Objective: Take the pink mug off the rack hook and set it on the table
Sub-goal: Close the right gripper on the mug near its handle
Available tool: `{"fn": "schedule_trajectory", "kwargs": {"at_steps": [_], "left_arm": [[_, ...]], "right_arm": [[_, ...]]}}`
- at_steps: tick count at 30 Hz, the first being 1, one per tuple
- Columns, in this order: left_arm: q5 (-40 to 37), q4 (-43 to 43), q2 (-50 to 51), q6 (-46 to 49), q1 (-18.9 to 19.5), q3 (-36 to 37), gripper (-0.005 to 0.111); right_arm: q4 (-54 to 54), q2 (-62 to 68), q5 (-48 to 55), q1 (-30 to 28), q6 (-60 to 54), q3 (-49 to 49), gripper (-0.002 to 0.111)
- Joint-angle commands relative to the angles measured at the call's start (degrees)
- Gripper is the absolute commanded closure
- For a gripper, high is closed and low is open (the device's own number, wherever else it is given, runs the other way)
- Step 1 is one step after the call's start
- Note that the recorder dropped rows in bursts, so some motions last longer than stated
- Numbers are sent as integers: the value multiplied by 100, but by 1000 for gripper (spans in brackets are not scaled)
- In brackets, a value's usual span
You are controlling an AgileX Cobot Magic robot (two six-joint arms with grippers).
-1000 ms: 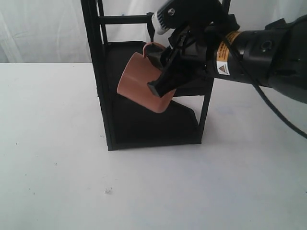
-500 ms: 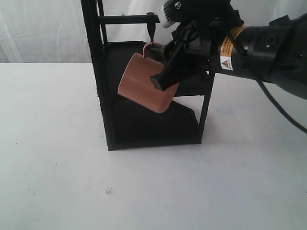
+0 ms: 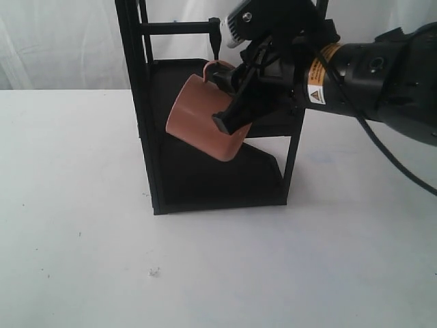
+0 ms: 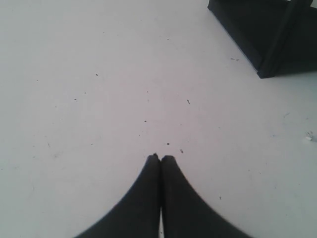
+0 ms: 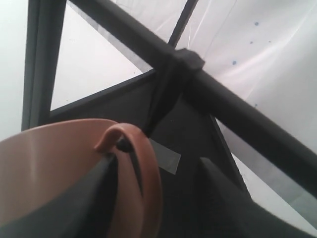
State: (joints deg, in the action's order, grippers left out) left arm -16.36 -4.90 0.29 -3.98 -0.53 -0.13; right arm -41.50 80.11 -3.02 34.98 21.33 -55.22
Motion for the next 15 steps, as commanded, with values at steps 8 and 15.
{"fn": "schedule_trajectory", "kwargs": {"at_steps": [8,15], "left_arm": [[3,-43,-29,-6,-14,13,107],[3,-43,-29,-6,-14,13,107]], "right_arm": [[-27,-1,367,-32,-72,-133,65],[-48,38,189,-32,-72,-197,65]]}}
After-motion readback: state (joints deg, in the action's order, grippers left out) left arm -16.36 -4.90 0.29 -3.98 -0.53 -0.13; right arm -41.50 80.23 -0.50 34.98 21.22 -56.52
